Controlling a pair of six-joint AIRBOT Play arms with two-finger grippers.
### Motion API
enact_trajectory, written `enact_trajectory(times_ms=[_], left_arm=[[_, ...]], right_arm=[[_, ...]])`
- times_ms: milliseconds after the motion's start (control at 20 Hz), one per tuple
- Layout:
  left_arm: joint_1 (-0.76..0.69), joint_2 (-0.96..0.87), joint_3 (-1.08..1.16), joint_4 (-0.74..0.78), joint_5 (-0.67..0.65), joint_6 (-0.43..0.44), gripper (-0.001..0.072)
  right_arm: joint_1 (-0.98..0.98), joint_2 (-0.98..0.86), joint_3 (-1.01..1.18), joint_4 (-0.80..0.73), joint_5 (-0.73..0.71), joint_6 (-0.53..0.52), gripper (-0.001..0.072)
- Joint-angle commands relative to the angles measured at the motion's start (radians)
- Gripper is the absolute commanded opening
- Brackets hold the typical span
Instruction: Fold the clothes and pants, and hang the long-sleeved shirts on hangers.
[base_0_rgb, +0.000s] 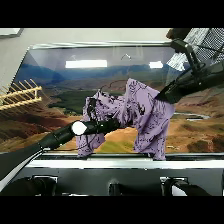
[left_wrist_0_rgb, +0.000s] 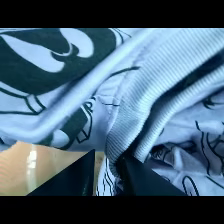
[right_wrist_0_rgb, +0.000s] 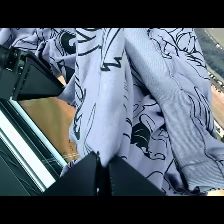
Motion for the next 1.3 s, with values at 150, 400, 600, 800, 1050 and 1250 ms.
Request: enact_trajectory(times_ms=[150,400,600,800,1050,1250], left_arm=[[0.029,-0.011,0.001,-0.042,-0.003,0.032,0.0023],[0.295,0.061,0.034,0.037,-0.215,0.132,0.0021],[0.462,0.061,0.139,0.154,-0.331,0.138,0.0021],[0.535,0.050,0.203,0.161,-0.351,0.148,0.0022],[0.548,0.040,0.203,0.161,-0.356,0.166,0.0022],[0.554,0.040,0.203,0.161,-0.356,0.181,0.0022]], right_arm=[[0.001,0.007,0.001,0.018,0.011,0.003,0.0028],[0.002,0.079,0.001,0.064,0.011,0.003,0.0027],[0.060,0.119,0.001,0.068,0.027,-0.004,0.0027],[0.170,0.123,0.001,0.014,0.026,0.019,0.0027],[0.204,0.164,0.001,-0.024,0.032,0.048,0.0027],[0.204,0.188,0.001,-0.071,0.104,0.059,0.0026]])
